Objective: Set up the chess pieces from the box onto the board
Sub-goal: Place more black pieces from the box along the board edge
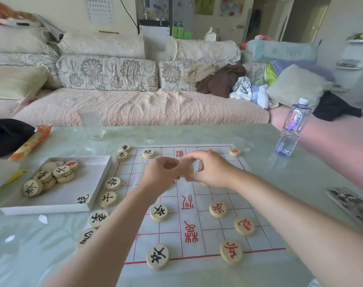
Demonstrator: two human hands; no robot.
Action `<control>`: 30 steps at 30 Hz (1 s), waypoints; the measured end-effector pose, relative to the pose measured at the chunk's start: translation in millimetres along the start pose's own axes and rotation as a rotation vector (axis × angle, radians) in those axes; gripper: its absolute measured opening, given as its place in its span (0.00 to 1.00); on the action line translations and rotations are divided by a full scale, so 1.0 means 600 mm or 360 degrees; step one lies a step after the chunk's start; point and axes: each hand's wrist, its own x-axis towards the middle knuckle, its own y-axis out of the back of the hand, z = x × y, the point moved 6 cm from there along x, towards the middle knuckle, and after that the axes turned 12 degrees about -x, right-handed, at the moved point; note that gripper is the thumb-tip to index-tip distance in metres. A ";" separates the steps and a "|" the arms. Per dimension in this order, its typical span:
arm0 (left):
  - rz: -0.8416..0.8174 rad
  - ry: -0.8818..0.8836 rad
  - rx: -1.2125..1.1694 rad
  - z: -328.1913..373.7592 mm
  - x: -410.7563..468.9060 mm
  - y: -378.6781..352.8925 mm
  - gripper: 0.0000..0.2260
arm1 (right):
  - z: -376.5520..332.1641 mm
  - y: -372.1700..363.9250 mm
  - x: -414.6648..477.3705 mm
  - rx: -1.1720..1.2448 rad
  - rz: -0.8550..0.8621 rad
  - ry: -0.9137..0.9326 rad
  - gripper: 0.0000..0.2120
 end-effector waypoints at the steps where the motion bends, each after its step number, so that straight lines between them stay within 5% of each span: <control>1: 0.0010 -0.0022 0.0081 -0.002 0.003 -0.012 0.04 | 0.020 0.009 -0.002 -0.0039 0.0027 -0.0059 0.22; 6: -0.0117 -0.0111 0.0687 -0.024 0.011 -0.067 0.08 | 0.134 0.048 -0.006 -0.0162 0.0221 -0.0431 0.21; 11: -0.0308 -0.0294 0.1270 -0.039 0.021 -0.103 0.16 | 0.191 0.020 -0.002 -0.0284 0.0053 -0.0484 0.23; 19: -0.0482 -0.0417 0.1350 -0.063 0.047 -0.143 0.19 | 0.219 -0.004 0.074 -0.0317 0.0175 -0.0563 0.23; 30: -0.0471 -0.0418 0.1264 -0.067 0.065 -0.141 0.16 | 0.212 -0.053 0.123 -0.0663 -0.0040 -0.0566 0.25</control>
